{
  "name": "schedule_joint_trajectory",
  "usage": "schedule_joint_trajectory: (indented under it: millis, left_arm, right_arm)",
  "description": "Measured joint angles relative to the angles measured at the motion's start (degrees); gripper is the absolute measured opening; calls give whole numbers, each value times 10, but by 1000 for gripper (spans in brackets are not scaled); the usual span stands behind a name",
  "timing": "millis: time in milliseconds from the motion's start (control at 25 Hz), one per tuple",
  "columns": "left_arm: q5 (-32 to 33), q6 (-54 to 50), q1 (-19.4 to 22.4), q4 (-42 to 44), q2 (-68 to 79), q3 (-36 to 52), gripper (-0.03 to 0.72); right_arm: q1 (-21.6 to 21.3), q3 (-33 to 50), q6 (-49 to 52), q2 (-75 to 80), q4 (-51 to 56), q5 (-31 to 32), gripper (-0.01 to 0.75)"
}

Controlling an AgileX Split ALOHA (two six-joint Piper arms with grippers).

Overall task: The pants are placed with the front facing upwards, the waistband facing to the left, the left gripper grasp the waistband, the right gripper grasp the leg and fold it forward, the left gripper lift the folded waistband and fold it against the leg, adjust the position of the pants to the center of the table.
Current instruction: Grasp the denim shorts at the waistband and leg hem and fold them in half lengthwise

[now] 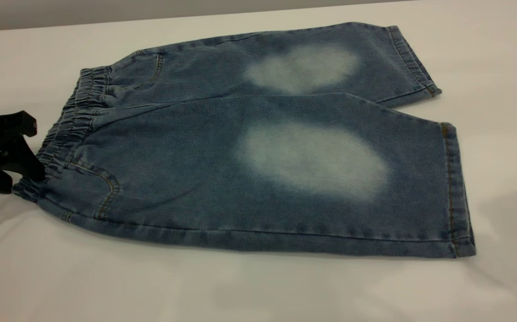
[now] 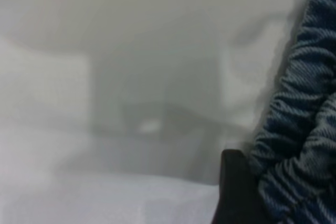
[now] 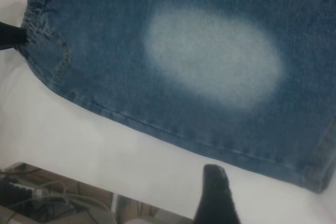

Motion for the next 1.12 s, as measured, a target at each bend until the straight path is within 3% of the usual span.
schedule_joint_trajectory:
  millis: [240,600,1120]
  left_arm:
    - [0,0,0,-3,0,0,327]
    - [-2,1,0,-17,-1,0,55]
    - [106,1,0,-15,-45,-29,40]
  right_arm:
    - [0,0,0,0,0,1,437]
    - [0,0,0,0,0,5,437]
    - [0,0,0,1,1,1,437]
